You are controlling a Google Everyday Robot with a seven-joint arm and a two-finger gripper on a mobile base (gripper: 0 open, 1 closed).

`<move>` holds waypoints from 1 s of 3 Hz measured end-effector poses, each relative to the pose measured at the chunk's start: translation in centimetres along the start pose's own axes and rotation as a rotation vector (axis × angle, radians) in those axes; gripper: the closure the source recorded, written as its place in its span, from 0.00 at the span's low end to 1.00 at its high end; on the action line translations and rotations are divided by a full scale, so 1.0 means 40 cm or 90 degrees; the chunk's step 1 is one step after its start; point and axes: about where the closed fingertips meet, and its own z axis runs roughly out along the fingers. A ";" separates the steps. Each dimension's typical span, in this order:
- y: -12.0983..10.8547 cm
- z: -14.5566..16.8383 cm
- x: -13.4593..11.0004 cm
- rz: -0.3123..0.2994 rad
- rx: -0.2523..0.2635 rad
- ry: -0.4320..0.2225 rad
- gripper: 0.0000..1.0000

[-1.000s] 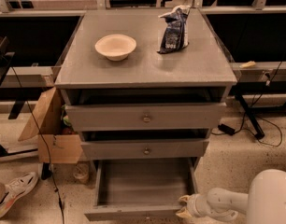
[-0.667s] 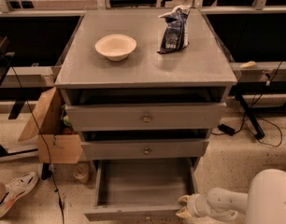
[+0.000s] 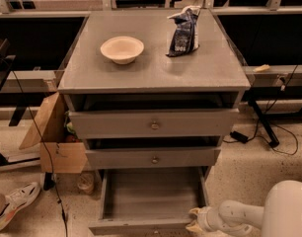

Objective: Open bottom drawer

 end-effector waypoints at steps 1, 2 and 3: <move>0.026 0.001 0.001 0.000 -0.005 -0.007 0.36; 0.024 -0.003 -0.002 0.000 -0.005 -0.007 0.13; 0.104 -0.006 0.005 -0.001 -0.014 -0.026 0.00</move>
Offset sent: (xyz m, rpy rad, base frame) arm -0.0910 0.0229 -0.0097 0.0882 0.0068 0.0267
